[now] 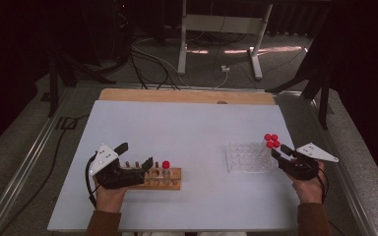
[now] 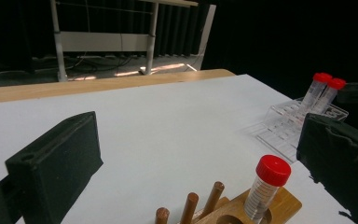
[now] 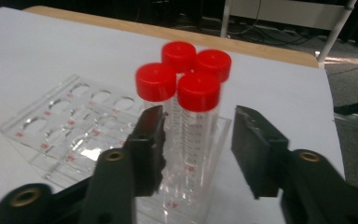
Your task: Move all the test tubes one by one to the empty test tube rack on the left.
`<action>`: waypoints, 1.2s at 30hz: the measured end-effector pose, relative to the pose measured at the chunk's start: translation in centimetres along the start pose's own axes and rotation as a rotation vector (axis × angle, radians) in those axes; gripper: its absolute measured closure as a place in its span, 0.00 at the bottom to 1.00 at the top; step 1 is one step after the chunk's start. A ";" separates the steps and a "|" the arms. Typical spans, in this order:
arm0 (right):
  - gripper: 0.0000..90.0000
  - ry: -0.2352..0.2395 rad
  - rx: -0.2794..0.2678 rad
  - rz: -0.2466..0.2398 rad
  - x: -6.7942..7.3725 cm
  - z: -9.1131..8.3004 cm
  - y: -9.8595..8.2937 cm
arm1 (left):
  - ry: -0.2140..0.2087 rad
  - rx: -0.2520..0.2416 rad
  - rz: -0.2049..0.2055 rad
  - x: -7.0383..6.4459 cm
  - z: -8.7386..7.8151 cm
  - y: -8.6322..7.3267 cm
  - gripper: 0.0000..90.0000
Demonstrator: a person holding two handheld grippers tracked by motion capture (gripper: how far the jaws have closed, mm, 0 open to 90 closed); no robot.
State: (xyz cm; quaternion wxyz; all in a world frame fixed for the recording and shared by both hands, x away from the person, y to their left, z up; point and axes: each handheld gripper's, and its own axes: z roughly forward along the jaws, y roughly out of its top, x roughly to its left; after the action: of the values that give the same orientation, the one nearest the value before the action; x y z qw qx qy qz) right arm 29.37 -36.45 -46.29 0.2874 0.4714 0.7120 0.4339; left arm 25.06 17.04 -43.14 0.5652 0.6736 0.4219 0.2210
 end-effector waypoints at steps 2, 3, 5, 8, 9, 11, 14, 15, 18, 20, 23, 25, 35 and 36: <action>0.69 -0.009 0.011 -0.002 -0.1 0.2 -0.2 | 0.001 0.002 -0.004 0.1 0.0 0.0 0.01; 0.69 -0.009 0.011 -0.002 -0.1 0.2 -0.2 | 0.001 0.002 -0.004 0.1 0.0 0.0 0.01; 0.74 -0.019 0.016 -0.009 -0.1 0.6 -0.4 | 0.001 0.003 -0.006 0.1 0.0 0.0 0.01; 0.77 -0.018 0.020 -0.014 0.0 1.1 -0.6 | -0.001 0.003 -0.008 0.1 0.0 -0.1 0.01; 0.78 -0.019 0.023 -0.018 0.1 1.3 -0.6 | 0.000 0.003 -0.008 0.1 0.1 -0.1 0.01; 0.79 -0.016 0.025 -0.020 0.1 1.6 -0.8 | -0.001 0.004 -0.013 0.1 0.1 -0.1 0.01; 0.81 -0.016 0.018 -0.024 0.2 1.8 -0.8 | 0.000 0.007 -0.014 0.2 0.1 -0.1 0.01; 0.82 -0.018 0.016 -0.025 0.3 1.8 -0.8 | -0.001 0.008 -0.016 0.2 0.1 -0.2 0.01; 0.82 -0.011 0.014 -0.024 0.2 1.7 -0.9 | 0.000 0.009 -0.017 0.2 0.1 -0.2 0.01; 0.82 -0.008 0.011 -0.024 0.2 1.7 -0.9 | 0.000 0.007 -0.019 0.2 0.1 -0.1 0.01; 0.83 -0.010 0.003 -0.026 0.2 1.6 -0.8 | 0.002 0.006 -0.023 0.3 0.1 -0.1 0.01; 0.83 -0.010 -0.003 -0.025 0.2 1.4 -0.7 | 0.003 0.005 -0.026 0.4 0.0 -0.1 0.01; 0.83 -0.012 -0.050 -0.020 0.3 0.3 0.2 | 0.014 0.007 -0.031 0.6 -0.1 -0.1 0.01; 0.83 -0.012 -0.050 -0.020 0.3 0.3 0.2 | 0.014 0.007 -0.031 0.6 -0.1 -0.1 0.01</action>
State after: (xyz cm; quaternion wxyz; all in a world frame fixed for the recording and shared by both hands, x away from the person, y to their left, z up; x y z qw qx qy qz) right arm 29.58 -36.01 -46.22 0.3076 0.4596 0.7039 0.4457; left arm 25.27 17.59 -43.33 0.5633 0.6674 0.4368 0.2156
